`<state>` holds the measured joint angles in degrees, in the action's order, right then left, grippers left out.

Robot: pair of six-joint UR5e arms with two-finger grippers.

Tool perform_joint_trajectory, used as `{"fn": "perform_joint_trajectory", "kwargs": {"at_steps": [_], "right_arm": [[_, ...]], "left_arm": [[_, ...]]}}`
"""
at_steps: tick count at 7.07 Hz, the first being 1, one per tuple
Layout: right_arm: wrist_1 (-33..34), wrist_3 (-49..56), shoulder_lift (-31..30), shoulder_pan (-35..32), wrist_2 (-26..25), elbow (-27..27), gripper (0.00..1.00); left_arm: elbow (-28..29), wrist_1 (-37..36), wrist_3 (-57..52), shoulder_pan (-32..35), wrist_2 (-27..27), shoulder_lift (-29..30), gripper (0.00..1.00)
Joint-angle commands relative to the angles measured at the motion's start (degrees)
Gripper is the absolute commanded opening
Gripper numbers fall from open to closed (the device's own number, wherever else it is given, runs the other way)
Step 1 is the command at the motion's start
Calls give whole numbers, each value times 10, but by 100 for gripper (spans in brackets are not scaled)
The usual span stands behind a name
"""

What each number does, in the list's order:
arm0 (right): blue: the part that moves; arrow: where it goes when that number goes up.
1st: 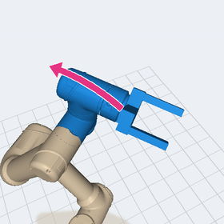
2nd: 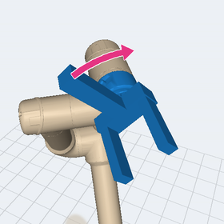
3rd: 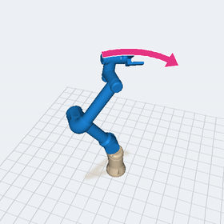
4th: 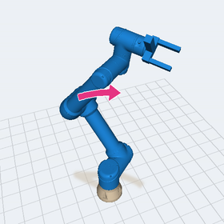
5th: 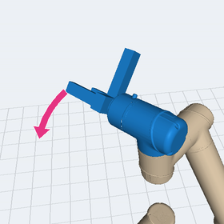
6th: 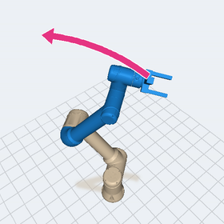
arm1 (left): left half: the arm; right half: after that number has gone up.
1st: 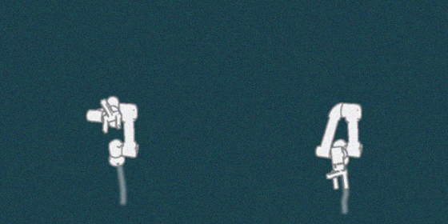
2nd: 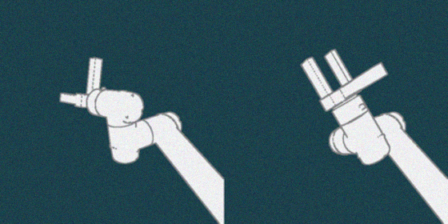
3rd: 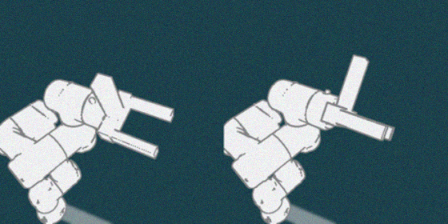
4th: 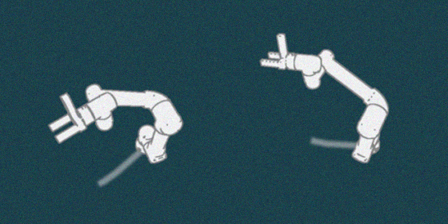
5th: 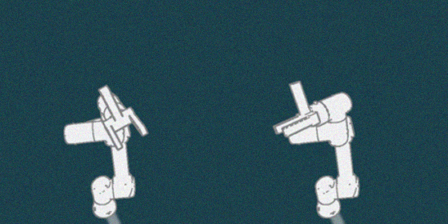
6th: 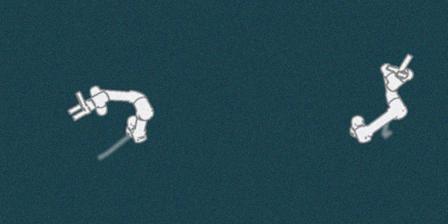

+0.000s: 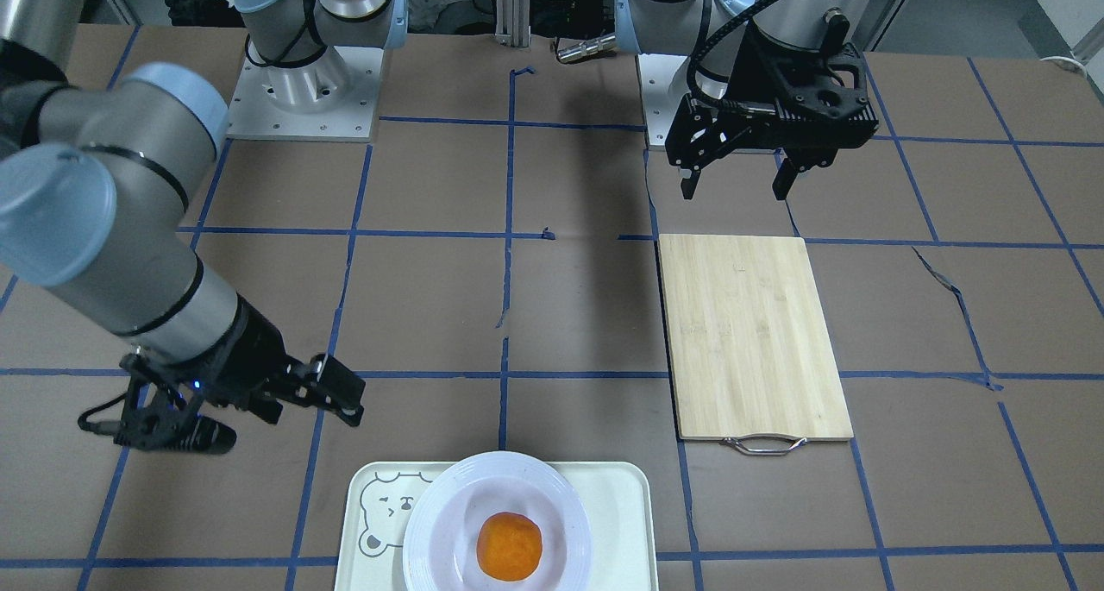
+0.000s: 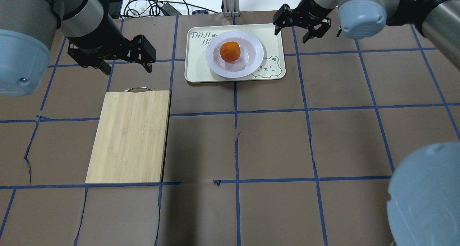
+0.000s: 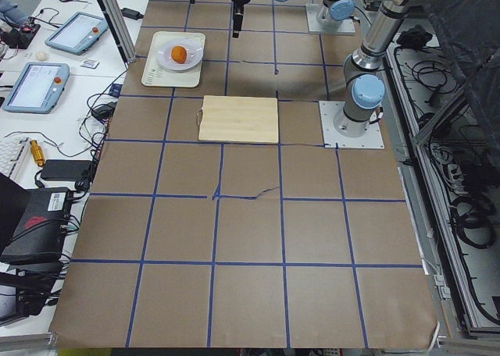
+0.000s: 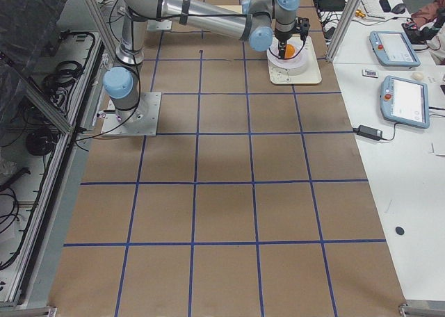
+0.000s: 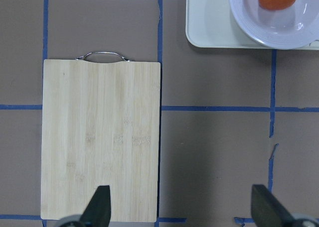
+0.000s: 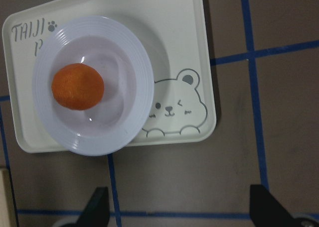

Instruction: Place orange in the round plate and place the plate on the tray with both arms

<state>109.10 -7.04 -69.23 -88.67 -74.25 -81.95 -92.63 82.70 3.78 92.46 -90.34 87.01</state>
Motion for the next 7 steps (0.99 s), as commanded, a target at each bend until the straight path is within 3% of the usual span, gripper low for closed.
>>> {"fn": "perform_joint_trajectory", "kwargs": {"at_steps": [1,2,4,7], "right_arm": [[-147,40,-91,3,-92,-1,100],[-210,40,-126,1,-128,-1,100],[-246,32,-131,-2,-128,1,100],[-252,31,-144,-5,-126,0,100]], "left_arm": [[-1,0,0,0,0,0,100],[-1,0,0,0,0,0,100],[-1,-1,0,0,0,0,100],[-1,-1,0,0,0,0,100]]}}
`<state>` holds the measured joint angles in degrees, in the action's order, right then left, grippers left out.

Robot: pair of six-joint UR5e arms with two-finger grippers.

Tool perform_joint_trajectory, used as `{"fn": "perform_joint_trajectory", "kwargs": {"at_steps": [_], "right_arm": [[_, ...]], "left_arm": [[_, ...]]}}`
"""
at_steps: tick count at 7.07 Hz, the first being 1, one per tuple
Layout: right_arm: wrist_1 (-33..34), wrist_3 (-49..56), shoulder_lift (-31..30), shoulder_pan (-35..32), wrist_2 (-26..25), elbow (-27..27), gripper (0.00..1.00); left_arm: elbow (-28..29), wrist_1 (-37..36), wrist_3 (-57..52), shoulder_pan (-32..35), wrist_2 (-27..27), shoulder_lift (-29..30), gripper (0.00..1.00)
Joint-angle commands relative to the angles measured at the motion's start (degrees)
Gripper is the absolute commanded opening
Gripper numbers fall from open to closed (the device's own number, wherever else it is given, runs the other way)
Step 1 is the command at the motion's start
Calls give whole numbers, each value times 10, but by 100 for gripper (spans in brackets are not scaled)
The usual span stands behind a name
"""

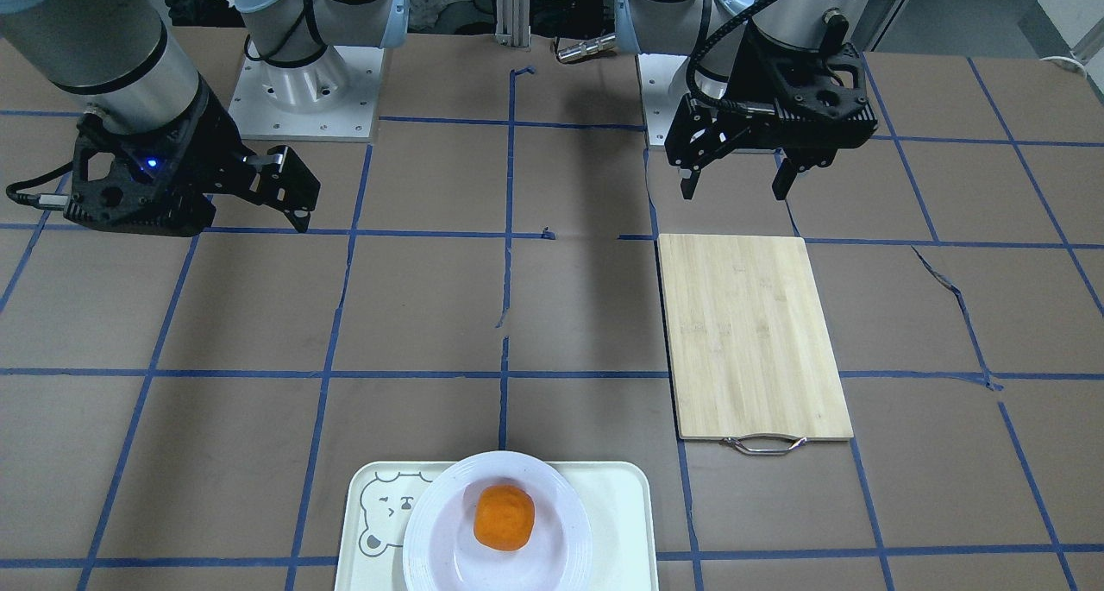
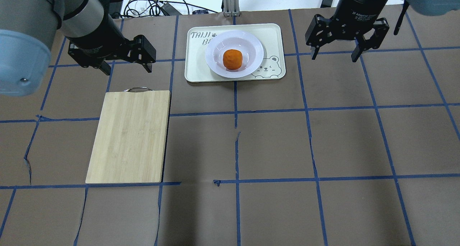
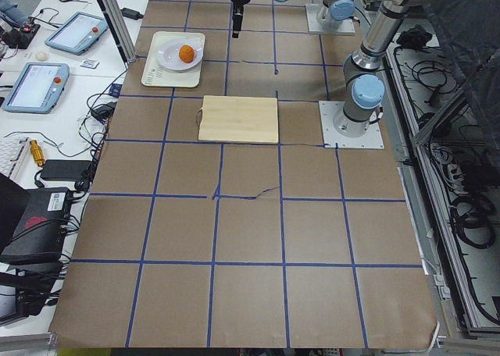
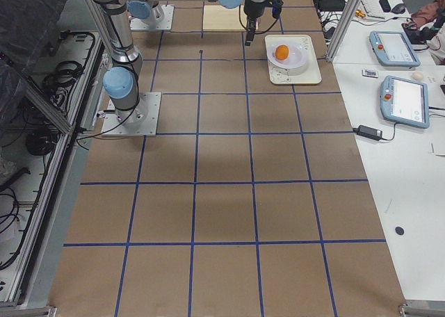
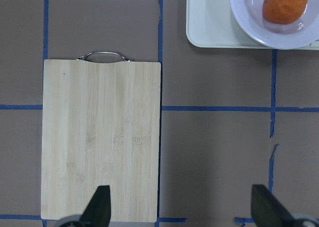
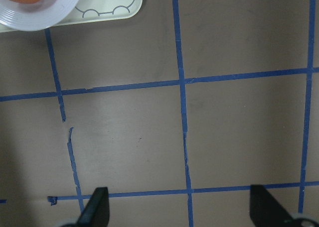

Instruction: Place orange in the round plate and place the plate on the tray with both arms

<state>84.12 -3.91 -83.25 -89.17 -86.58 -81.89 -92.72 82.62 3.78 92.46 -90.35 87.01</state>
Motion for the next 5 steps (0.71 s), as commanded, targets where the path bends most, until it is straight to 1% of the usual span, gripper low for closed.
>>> {"fn": "perform_joint_trajectory", "kwargs": {"at_steps": [1,5], "right_arm": [[-2,0,-9,0,-3,-1,100],[-3,0,-10,0,-5,-1,100]], "left_arm": [[0,0,0,0,0,0,100],[0,0,0,0,0,0,100]]}}
